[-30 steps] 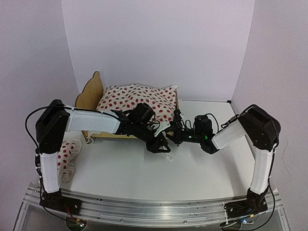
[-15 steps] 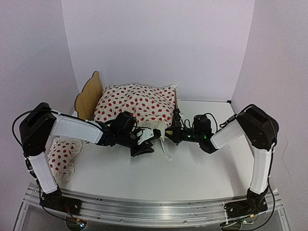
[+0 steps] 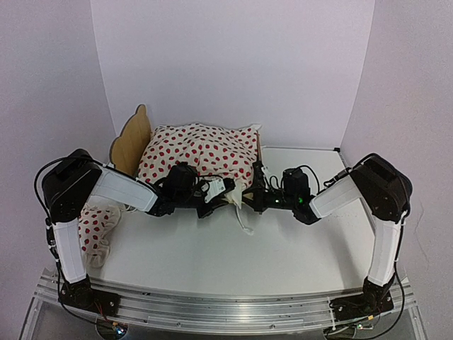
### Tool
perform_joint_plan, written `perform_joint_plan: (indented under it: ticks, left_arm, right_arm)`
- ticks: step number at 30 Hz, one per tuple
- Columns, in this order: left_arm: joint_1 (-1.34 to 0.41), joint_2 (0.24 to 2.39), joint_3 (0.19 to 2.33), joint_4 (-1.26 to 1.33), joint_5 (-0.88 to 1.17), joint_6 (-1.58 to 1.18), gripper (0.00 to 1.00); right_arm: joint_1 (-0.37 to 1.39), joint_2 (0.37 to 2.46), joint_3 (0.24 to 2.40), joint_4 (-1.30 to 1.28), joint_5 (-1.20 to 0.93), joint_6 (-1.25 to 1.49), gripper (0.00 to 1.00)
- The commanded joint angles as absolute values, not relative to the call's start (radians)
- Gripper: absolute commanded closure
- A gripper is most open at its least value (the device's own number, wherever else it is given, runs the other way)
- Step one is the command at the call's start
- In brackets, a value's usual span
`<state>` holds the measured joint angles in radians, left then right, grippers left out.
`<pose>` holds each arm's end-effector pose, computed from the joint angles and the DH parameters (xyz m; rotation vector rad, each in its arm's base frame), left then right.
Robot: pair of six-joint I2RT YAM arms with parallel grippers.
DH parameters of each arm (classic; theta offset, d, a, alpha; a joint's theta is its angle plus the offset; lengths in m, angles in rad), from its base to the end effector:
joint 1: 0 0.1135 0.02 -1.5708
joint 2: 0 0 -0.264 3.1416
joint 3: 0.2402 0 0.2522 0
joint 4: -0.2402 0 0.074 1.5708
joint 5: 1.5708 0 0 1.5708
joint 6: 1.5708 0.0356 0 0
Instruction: Set up the pet bed
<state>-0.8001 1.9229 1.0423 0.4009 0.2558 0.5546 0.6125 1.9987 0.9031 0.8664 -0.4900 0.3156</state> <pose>0.2788 -0.3000 0.1606 1.4114 1.4992 -0.4146 0.3157 0.2423 0.1394 -0.6454 1.7997 1.0854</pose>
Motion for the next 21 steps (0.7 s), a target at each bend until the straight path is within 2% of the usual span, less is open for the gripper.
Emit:
perform_joint_plan:
  ticks: [1,9,17,21]
  left_arm:
    - [-0.802,1.943,1.1,0.498,0.278,0.584,0.79]
    - [-0.802,1.97,1.133,0.463,0.331,0.627,0.78]
    - [-0.776,1.978,1.154,0.438,0.321,0.673,0.69]
    - [-0.758,1.977,1.169,0.396,0.361,0.69,0.68]
  right_arm:
    - [0.631,1.997,0.887,0.72,-0.507,0.317,1.0]
    - [0.637,2.003,0.913,0.715,-0.509,0.297,1.0]
    - [0.642,2.005,0.94,0.672,-0.585,0.251,1.0]
    - [0.652,1.994,0.958,0.595,-0.598,0.192,1.0]
